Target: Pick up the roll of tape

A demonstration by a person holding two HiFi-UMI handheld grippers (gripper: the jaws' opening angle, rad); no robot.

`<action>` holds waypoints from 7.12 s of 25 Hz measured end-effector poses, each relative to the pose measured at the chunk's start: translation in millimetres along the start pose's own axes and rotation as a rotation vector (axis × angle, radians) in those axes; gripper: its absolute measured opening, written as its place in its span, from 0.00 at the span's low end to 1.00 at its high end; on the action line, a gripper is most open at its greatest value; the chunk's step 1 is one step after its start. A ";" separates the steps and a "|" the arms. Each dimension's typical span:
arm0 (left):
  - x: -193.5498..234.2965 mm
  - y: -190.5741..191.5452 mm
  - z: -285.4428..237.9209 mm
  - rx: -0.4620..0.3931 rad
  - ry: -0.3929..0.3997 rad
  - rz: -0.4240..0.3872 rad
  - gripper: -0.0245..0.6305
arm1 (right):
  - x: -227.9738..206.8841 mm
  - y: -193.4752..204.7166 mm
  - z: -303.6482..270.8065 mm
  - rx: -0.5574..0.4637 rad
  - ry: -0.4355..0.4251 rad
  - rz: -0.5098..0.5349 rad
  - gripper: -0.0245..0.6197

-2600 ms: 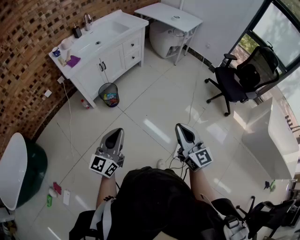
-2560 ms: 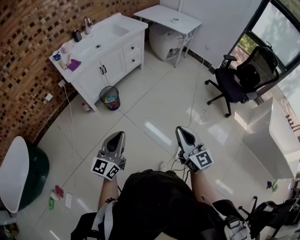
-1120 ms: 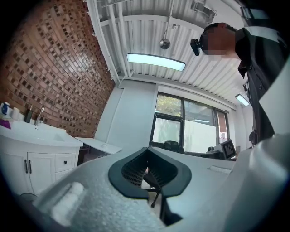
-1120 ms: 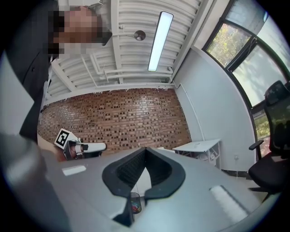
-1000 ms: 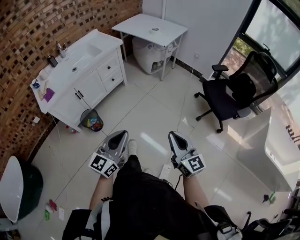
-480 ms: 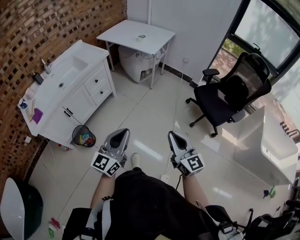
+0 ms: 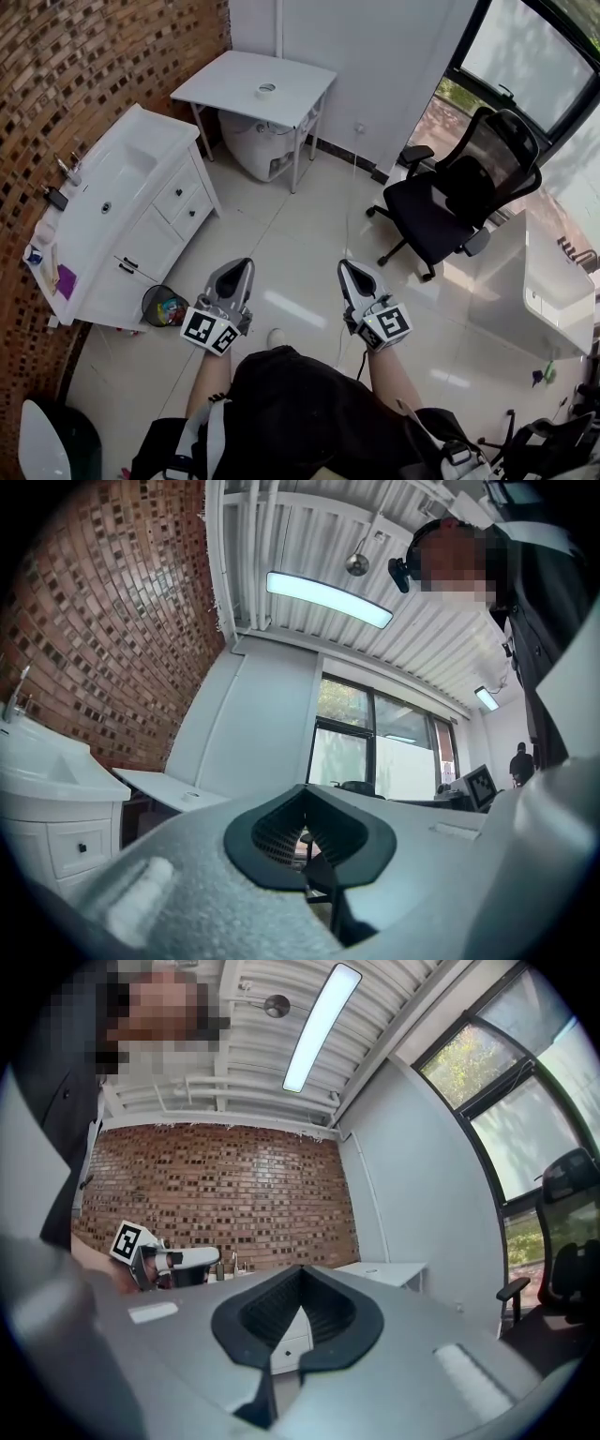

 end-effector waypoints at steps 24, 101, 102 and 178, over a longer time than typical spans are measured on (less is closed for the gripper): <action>123.2 5.2 -133.3 0.037 -0.078 0.038 0.04 | -92.4 16.9 -187.1 0.074 -0.053 -0.014 0.05; 419.9 26.0 -558.0 0.004 -0.153 0.052 0.04 | -461.6 -9.4 -560.2 0.125 -0.078 0.058 0.05; 423.9 27.2 -557.5 0.009 -0.163 0.055 0.04 | -460.5 -9.4 -568.8 0.122 -0.091 0.052 0.05; 504.4 40.7 -632.6 0.059 -0.440 -0.003 0.04 | -540.0 136.2 -778.7 0.727 -0.671 0.237 0.31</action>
Point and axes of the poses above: the fingertips, and each gripper's own axes: z backward along the fingers, x to its left, y out of its underside, the point moved 5 cm from there along z, backward along the fingers, and after that the axes turned 7 degrees about -y, right-handed, at the moved point
